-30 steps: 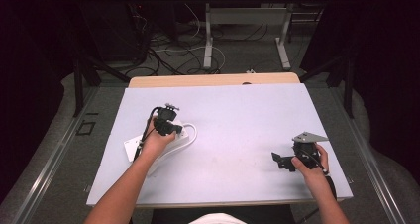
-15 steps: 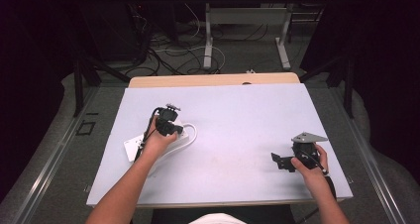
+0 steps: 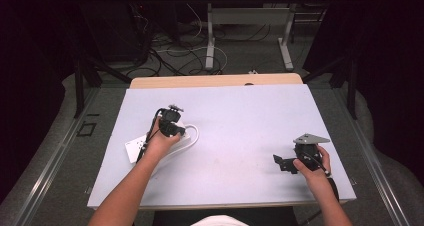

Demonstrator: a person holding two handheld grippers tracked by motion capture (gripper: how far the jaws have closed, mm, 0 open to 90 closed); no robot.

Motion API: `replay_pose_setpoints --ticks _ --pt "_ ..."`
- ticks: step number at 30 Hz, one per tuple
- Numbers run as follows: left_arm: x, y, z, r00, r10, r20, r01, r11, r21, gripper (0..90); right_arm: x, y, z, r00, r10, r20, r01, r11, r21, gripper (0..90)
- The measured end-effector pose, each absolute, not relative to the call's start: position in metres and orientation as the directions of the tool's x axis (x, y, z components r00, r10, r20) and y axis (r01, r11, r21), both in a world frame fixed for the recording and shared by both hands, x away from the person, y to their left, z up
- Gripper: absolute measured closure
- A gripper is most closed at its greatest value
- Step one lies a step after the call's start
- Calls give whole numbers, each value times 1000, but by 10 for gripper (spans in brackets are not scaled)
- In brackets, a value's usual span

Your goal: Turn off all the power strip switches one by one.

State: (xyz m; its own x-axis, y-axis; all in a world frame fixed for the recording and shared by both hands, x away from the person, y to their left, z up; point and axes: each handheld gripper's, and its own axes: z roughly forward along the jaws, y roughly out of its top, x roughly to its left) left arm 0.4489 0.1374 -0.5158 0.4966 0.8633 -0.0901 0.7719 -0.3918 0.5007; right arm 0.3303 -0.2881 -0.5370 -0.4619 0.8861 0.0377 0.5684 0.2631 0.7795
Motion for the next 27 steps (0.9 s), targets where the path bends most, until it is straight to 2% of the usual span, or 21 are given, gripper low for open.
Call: replay_pose_setpoints --ticks 6,12,27 --pt "448 136 -515 493 866 -78 769 -393 504 900 330 -288 -537 -463 886 35 567 266 779 0" --pt "448 138 -513 484 865 -130 787 -366 497 900 330 -289 -537 -462 886 35 567 264 780 0" --pt "447 140 -511 480 868 -126 788 -364 496 900 331 -289 -538 -462 886 38 568 263 780 0"
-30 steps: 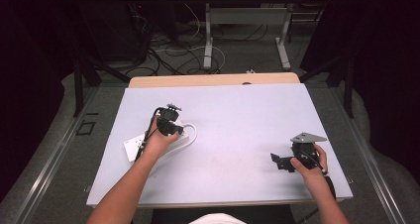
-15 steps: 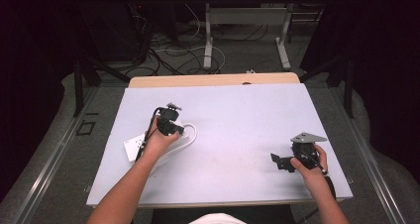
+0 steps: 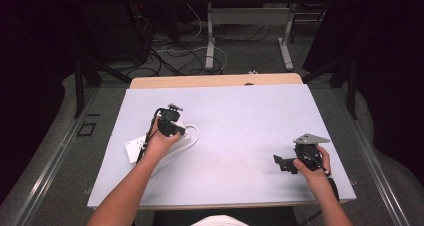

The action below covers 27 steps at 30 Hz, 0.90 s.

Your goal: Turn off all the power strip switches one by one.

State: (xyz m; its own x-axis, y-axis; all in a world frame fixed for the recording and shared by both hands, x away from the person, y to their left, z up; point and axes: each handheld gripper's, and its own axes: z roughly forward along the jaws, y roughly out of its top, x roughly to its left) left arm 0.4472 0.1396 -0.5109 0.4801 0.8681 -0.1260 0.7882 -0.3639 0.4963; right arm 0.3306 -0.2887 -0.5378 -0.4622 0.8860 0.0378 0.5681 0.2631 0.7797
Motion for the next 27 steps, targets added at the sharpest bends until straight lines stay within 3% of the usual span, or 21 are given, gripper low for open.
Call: replay_pose_setpoints --ticks 27 --pt "436 154 -500 462 874 -149 796 -335 504 900 330 -288 -537 -460 887 37 571 263 778 0"
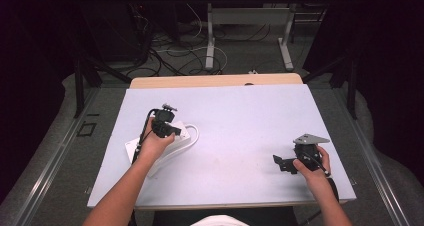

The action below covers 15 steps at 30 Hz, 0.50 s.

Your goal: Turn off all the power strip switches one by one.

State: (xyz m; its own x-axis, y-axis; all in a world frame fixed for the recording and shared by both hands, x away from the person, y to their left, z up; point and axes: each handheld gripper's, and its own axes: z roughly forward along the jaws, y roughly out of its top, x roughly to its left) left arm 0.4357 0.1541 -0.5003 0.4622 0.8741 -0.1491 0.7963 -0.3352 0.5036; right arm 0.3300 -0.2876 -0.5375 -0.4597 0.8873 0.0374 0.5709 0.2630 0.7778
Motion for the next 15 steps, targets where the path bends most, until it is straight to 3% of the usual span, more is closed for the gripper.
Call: replay_pose_setpoints --ticks 15 --pt "428 170 -499 416 894 -169 819 -287 497 900 330 -287 -537 -462 886 41 570 262 779 0"
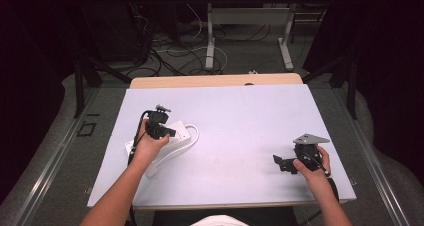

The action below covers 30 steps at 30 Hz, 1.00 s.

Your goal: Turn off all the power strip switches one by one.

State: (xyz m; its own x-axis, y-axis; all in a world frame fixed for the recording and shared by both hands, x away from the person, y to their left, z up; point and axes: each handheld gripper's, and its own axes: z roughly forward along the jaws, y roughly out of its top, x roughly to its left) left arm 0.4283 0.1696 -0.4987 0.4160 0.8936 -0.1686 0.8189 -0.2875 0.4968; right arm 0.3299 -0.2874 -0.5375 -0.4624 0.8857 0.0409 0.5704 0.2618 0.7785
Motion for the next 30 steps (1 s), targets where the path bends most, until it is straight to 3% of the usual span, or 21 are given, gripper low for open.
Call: replay_pose_setpoints --ticks 30 --pt "417 195 -504 385 909 -158 838 -273 472 900 330 -287 -537 -462 886 38 570 264 778 0"
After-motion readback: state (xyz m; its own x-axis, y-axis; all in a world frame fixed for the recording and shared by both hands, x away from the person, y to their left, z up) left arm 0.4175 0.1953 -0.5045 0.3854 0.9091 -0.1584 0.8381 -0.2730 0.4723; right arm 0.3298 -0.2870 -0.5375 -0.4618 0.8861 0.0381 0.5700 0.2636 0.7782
